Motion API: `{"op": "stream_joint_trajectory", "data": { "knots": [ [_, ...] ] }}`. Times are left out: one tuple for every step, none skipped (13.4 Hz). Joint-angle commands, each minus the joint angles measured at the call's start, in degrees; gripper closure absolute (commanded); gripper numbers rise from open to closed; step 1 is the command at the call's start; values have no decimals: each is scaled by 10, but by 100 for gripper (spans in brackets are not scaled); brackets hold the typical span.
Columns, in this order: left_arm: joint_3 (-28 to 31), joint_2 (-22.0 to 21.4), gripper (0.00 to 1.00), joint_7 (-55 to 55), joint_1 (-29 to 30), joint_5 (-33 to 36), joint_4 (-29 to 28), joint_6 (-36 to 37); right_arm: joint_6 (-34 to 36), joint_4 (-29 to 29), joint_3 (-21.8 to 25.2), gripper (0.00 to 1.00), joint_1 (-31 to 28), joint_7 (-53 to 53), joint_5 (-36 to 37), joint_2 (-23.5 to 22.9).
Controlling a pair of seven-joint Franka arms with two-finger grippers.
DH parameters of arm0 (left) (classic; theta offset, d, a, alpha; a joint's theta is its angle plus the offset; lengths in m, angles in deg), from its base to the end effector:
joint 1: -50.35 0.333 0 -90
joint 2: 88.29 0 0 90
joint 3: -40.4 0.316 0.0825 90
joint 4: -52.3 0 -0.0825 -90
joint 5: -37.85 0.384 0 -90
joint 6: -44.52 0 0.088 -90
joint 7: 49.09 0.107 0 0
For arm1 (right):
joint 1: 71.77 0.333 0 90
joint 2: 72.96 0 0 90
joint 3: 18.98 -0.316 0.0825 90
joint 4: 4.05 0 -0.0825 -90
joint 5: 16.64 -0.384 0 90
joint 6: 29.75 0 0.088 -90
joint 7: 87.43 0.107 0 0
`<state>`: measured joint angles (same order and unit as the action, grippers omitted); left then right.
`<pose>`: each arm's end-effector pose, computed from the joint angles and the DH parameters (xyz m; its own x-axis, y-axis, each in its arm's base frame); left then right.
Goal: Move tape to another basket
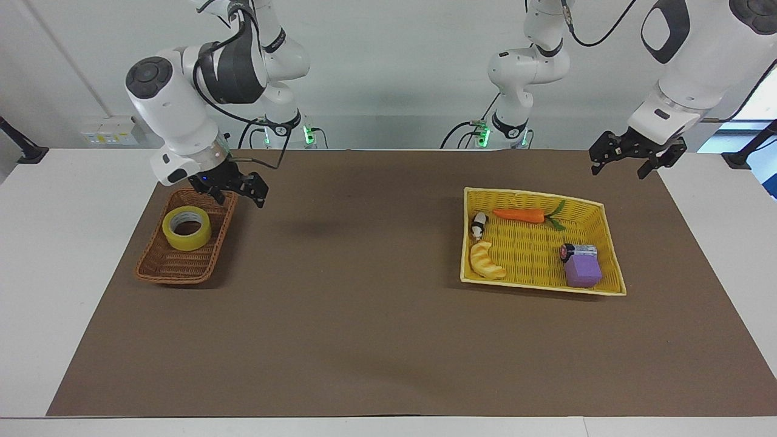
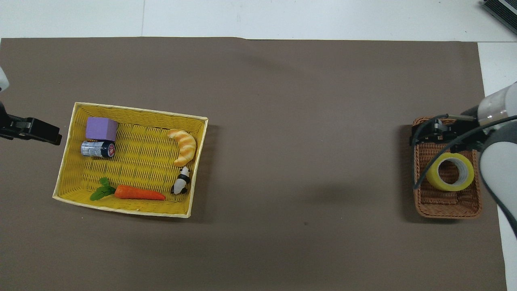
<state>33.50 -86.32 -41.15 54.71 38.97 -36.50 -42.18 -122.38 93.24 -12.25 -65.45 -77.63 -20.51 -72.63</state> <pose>0.5581 -0.0214 0.6105 0.9809 -0.1809 -0.0722 -0.1817 -0.9833 -0.0055 0.5516 0.0028 0.5717 0.9799 -0.1798 -0.0861 -0.1848 -0.9813 -0.0538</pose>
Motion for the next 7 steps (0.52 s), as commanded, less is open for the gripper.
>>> {"op": "stream_joint_trajectory", "data": {
  "knots": [
    [-2,-11,0,2,4,6,-10,7,68,-78,0,0,-22,11,19,-1],
    [-2,-11,0,2,4,6,-10,7,84,-95,2,0,-23,11,20,-1],
    [-2,-11,0,1,4,6,-10,7,100,-108,4,0,-23,12,23,2],
    [-2,-11,0,2,4,6,-10,7,111,-118,5,0,-24,12,35,11],
    [-2,-11,0,2,4,6,-10,7,114,-121,5,0,-23,11,48,26],
    [-2,-11,0,2,4,6,-10,7,117,-122,5,0,-24,9,61,34],
    [-2,-11,0,1,4,6,-10,7,133,-128,7,0,-25,7,69,34]
  ]
}}
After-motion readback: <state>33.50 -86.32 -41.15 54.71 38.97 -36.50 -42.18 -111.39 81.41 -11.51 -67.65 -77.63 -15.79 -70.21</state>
